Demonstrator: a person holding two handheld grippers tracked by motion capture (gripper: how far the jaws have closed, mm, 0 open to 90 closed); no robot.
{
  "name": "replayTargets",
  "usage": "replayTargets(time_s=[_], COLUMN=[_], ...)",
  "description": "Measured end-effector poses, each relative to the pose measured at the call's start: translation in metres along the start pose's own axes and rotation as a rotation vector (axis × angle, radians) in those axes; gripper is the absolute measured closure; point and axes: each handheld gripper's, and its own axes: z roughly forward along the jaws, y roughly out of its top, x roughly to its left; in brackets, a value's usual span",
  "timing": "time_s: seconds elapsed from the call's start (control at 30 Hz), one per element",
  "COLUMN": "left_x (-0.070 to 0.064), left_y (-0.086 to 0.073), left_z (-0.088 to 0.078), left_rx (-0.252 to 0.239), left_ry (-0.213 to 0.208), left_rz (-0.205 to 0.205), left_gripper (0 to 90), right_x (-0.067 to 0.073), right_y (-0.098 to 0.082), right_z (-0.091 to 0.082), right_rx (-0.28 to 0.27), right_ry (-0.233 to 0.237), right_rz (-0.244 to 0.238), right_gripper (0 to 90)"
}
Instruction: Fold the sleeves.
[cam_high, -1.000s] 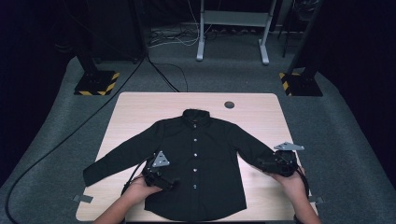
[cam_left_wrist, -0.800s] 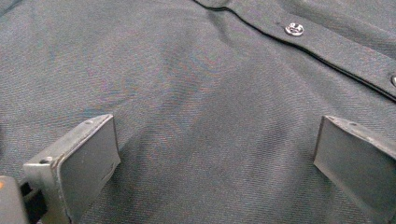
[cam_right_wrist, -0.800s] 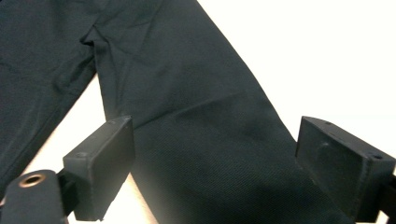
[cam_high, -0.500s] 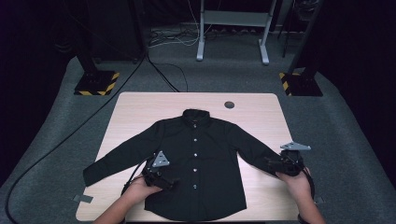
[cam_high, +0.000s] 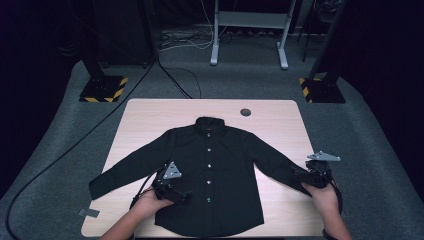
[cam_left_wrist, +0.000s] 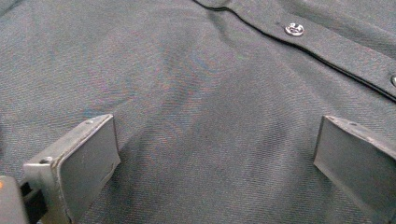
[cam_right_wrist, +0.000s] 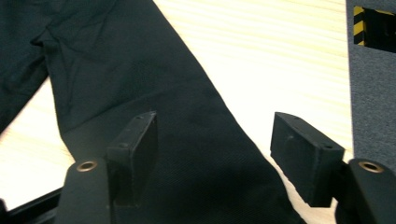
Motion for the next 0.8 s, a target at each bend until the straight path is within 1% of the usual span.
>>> replayTargets(time_s=[0.2,0.27,0.37,0.53,0.7,0.8], left_x=[0.000,0.000,0.000,0.000,0.000,0.000], left_y=[0.000,0.000,0.000,0.000,0.000,0.000], left_z=[0.000,0.000,0.000,0.000,0.000,0.000], left_rx=[0.000,0.000,0.000,0.000,0.000,0.000], left_ry=[0.000,0.000,0.001,0.001,0.001,0.001], left_rz=[0.000,0.000,-0.001,-0.002,-0.001,-0.002], left_gripper=[0.0,0.0,0.0,0.0,0.0,0.0], right_x=[-0.006,-0.007,-0.010,-0.012,-0.017,-0.021], right_y=[-0.001,-0.001,-0.003,-0.004,-0.006,-0.007], right_z=[-0.002,-0.002,-0.002,-0.002,-0.001,-0.002], right_rx=[0.003,0.005,0.016,0.026,0.047,0.058], right_ry=[-0.012,-0.015,-0.031,-0.037,-0.039,-0.037], right_rz=[0.011,0.009,0.005,0.009,0.021,0.028], right_gripper=[35.7,36.5,39.5,43.3,50.6,53.6])
